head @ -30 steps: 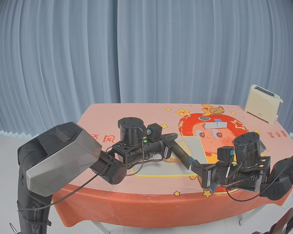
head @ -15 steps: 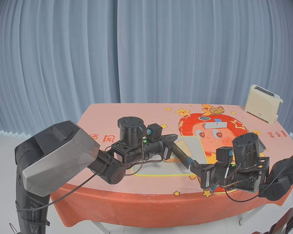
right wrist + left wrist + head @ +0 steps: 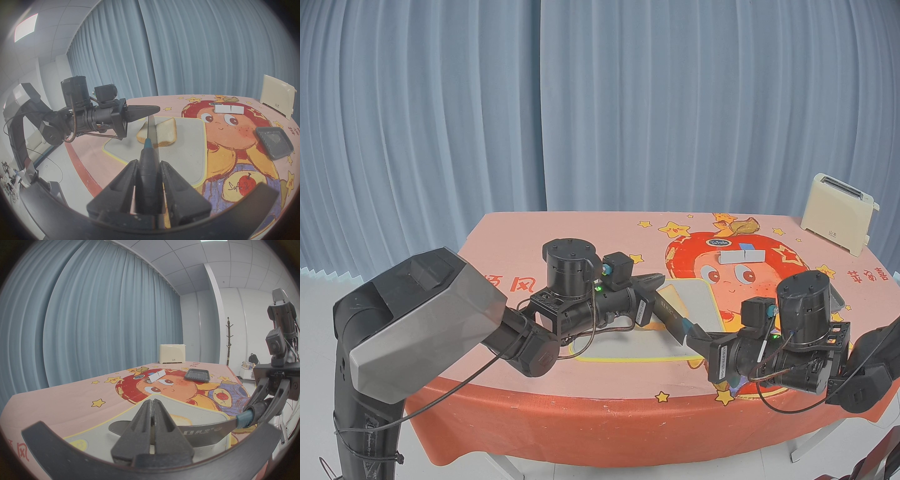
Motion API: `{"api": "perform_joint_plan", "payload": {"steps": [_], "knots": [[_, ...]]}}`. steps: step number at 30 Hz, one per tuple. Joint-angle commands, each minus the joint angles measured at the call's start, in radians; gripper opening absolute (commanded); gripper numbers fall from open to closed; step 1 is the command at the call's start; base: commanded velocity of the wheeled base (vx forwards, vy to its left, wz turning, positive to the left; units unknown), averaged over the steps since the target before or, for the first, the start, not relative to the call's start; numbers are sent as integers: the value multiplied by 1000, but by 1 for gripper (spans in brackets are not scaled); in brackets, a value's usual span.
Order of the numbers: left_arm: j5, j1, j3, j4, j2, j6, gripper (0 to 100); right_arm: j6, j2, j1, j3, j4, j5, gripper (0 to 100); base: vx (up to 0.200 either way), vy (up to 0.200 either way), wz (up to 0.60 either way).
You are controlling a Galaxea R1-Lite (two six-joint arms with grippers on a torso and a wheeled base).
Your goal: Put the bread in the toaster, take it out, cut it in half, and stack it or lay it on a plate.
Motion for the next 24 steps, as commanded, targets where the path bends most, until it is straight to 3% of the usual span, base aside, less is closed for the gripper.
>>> {"api": "perform_joint_plan", "payload": {"steps": [1,24], "knots": [[0,-5,-14,2,-5,0,0,-2,17,-1,18,4,-1,0,0,0,0],[0,17,-16,4,-14,0,0,-1,17,-1,14,-3,-1,0,0,0,0]]}}
